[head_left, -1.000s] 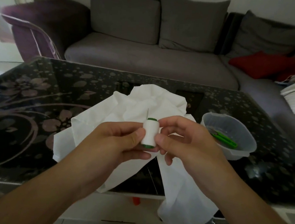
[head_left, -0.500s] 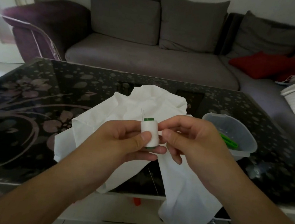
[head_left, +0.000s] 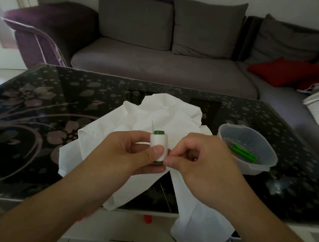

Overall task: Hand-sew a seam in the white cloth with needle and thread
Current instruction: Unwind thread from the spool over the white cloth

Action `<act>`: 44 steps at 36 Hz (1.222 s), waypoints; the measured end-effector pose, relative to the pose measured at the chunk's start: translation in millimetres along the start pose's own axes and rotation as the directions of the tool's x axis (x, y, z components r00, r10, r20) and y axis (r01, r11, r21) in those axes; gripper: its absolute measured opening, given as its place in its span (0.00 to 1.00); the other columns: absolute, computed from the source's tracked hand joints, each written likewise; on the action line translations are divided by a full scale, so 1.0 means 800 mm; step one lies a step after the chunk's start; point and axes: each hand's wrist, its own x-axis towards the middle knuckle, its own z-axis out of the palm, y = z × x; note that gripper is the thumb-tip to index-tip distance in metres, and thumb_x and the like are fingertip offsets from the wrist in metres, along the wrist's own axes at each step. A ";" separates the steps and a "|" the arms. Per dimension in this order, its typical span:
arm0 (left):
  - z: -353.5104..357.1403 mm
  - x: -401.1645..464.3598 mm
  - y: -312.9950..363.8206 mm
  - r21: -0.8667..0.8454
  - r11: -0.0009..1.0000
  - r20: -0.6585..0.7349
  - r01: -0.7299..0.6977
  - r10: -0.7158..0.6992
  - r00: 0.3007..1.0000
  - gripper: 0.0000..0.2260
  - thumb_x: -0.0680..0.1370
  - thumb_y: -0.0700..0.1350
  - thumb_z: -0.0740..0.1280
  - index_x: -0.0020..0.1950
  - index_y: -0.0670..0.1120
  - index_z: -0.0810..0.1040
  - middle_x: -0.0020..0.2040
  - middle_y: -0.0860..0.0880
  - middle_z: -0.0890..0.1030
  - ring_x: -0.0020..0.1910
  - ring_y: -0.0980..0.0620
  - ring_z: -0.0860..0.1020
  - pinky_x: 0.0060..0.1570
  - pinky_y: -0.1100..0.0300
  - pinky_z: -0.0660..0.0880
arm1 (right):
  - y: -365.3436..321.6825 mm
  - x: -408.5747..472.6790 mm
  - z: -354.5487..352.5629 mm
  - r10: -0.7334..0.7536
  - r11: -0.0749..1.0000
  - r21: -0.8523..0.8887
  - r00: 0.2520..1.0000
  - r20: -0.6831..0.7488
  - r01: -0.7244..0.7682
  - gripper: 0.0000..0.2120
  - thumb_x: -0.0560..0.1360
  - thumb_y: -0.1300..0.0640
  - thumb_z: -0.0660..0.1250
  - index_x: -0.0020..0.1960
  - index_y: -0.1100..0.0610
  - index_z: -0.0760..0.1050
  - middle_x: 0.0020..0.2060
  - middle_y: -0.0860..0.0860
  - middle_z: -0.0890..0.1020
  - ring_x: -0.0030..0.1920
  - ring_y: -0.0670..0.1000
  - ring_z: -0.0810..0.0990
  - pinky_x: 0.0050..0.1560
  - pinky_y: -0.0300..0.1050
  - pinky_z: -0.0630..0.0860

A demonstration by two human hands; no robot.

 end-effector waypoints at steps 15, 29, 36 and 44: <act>-0.001 0.004 0.003 0.096 0.995 -0.093 -0.007 0.016 0.996 0.09 0.76 0.47 0.74 0.56 0.50 0.83 0.48 0.50 0.89 0.48 0.50 0.88 0.51 0.55 0.85 | 0.004 0.002 -0.027 0.027 0.995 0.096 0.998 0.051 -0.031 0.08 0.77 0.58 0.73 0.40 0.51 0.79 0.34 0.45 0.81 0.33 0.43 0.79 0.36 0.35 0.78; -0.012 0.010 -0.012 0.462 0.886 -0.164 -0.040 0.130 0.978 0.10 0.73 0.56 0.77 0.53 0.59 0.84 0.48 0.59 0.85 0.45 0.55 0.85 0.45 0.63 0.81 | -0.002 0.004 -0.029 0.048 0.961 0.278 0.992 -0.119 -0.013 0.08 0.77 0.60 0.72 0.39 0.52 0.80 0.53 0.37 0.82 0.57 0.37 0.79 0.56 0.41 0.77; -0.017 0.010 -0.013 0.580 0.812 -0.118 -0.068 0.167 0.979 0.10 0.73 0.53 0.79 0.52 0.62 0.84 0.49 0.68 0.83 0.48 0.64 0.82 0.45 0.68 0.79 | 0.002 0.010 -0.035 0.115 0.814 0.578 0.991 -0.075 -0.050 0.06 0.77 0.58 0.72 0.41 0.53 0.83 0.54 0.41 0.85 0.58 0.45 0.82 0.63 0.48 0.76; -0.020 0.010 -0.012 0.521 0.851 -0.073 -0.070 0.126 0.989 0.12 0.72 0.50 0.80 0.53 0.62 0.85 0.52 0.65 0.85 0.51 0.60 0.84 0.54 0.59 0.82 | 0.004 0.016 -0.044 0.107 0.449 0.887 0.992 0.063 -0.105 0.10 0.82 0.66 0.59 0.44 0.61 0.77 0.51 0.59 0.85 0.59 0.59 0.85 0.64 0.56 0.77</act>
